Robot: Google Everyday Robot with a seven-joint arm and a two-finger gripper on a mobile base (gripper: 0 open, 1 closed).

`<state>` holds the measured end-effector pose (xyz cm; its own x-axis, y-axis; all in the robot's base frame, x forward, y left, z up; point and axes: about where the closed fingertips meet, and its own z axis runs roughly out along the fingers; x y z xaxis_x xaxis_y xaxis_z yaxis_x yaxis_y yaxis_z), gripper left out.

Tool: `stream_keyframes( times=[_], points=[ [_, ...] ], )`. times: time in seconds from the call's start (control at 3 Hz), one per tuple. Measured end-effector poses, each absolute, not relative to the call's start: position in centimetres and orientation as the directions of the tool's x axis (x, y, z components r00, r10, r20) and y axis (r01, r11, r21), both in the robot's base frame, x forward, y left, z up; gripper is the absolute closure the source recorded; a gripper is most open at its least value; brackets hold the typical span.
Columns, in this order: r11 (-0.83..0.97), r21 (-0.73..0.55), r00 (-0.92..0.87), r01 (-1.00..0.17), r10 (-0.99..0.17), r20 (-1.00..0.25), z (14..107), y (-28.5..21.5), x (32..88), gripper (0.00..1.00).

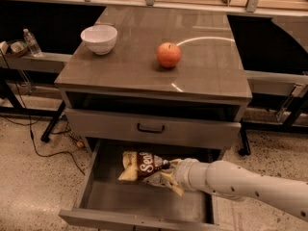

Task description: Pick brown chip bag from middle drawer and place on counter

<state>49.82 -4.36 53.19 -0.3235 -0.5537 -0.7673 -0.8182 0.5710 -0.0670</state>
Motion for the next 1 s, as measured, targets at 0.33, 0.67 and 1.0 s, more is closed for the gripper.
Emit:
stream_keyframes(
  times=[0.33,0.67,1.0],
  points=[
    [0.551,-0.168,-0.297,-0.817,-0.653,-0.697,55.4,-8.0,49.1,1.00],
    [0.536,-0.264,-0.287,-0.802,-0.733,-0.616,58.2,-11.5,48.8,1.00],
    [0.515,-0.414,-0.243,-0.751,-0.798,-0.552,64.3,-14.9,49.2,1.00]
  ],
)
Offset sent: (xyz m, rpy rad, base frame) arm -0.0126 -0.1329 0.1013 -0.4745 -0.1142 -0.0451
